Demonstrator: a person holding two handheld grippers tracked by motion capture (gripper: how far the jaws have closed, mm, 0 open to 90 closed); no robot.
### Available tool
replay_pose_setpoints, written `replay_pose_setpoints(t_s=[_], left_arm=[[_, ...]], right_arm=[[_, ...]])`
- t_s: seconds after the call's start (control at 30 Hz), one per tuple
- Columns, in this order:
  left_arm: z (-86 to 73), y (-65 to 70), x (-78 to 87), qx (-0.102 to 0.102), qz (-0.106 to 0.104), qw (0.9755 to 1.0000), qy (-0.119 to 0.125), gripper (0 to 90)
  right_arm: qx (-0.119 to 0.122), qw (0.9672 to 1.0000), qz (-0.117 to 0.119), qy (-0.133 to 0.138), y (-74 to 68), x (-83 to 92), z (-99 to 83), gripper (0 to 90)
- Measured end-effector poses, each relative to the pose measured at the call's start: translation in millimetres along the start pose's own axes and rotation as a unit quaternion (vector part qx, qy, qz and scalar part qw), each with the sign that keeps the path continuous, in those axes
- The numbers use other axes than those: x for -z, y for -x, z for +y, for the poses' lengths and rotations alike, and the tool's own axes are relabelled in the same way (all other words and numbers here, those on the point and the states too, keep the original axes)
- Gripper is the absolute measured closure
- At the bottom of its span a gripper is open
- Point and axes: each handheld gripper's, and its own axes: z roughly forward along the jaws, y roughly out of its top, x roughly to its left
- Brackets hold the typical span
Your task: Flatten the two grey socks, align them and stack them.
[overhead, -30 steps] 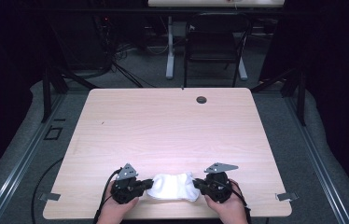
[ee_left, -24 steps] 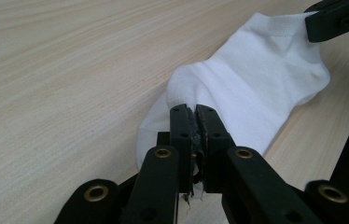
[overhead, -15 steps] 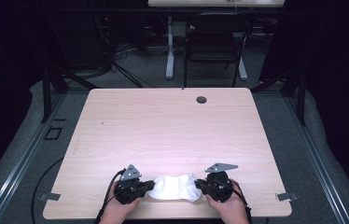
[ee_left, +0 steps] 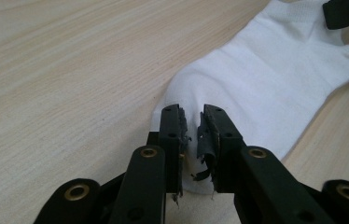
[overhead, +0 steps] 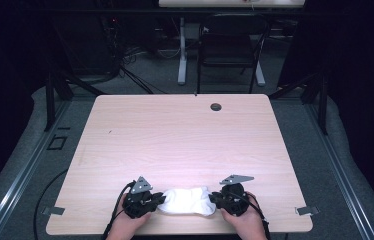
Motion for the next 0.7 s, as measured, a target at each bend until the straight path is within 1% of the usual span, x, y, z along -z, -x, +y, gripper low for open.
replay_pose_setpoints(t_s=[0.03,0.1,0.17,0.23,0.27,0.3,0.33,0.37,0.43,0.47,0.53,0.57,0.6,0.63,0.67,0.7], left_arm=[[0.4,-0.2,1.2,0.005,0.001,1.0,0.004,75.7],[1.7,-1.9,4.7,0.007,0.005,0.9999,0.012,71.8],[3.4,-3.1,9.7,0.014,-0.001,0.9996,0.025,69.6],[5.5,-3.4,14.2,0.015,-0.002,0.9993,0.034,68.7],[6.3,-3.1,15.6,0.015,-0.005,0.9991,0.04,68.4],[7.0,-2.4,16.4,0.016,-0.009,0.9989,0.044,67.8],[7.7,-1.9,17.0,0.011,-0.006,0.999,0.044,67.4],[7.9,-1.1,16.8,0.013,-0.011,0.9988,0.045,67.1],[8.1,0.3,15.7,0.01,-0.011,0.999,0.041,66.4],[7.8,1.0,14.2,0.009,-0.015,0.999,0.042,65.7],[7.1,3.2,12.0,0.004,-0.022,0.9991,0.035,65.4],[6.6,5.3,10.5,0.0,-0.018,0.9993,0.031,65.4],[5.9,6.9,8.8,-0.005,-0.021,0.9993,0.03,65.4],[5.4,8.7,7.2,-0.011,-0.021,0.9994,0.025,65.3],[5.0,9.8,5.8,-0.019,-0.02,0.9995,0.019,65.0],[4.3,11.0,4.1,-0.018,-0.021,0.9995,0.016,64.3]], right_arm=[[0.001,1.0,0.001,0.004,0.2,0.7,0.3,77.3],[0.005,0.9999,-0.006,0.013,0.7,3.2,1.3,74.2],[0.002,0.9995,-0.01,0.03,1.7,6.0,2.0,71.4],[-0.001,0.999,-0.006,0.044,2.3,11.5,3.0,69.1],[0.001,0.9985,-0.002,0.056,1.2,13.6,3.5,68.6],[0.006,0.9979,0.002,0.065,-0.4,15.6,4.1,68.2],[0.011,0.9972,0.007,0.073,-2.9,16.8,4.8,67.9],[0.018,0.9967,0.01,0.079,-5.8,17.3,5.4,67.9],[0.033,0.9962,0.014,0.079,-11.7,16.4,5.9,67.6],[0.04,0.9963,0.014,0.075,-14.4,14.3,5.7,67.2],[0.056,0.9964,0.011,0.062,-18.2,9.1,5.1,67.4],[0.06,0.9966,0.011,0.056,-19.7,6.4,4.6,67.4],[0.065,0.9966,0.012,0.05,-20.6,4.1,4.3,67.4],[0.067,0.9965,0.013,0.048,-21.4,1.9,3.7,67.5],[0.07,0.9967,0.011,0.04,-21.7,0.6,3.3,67.4],[0.072,0.9967,0.011,0.035,-21.9,-1.3,2.8,67.0]])
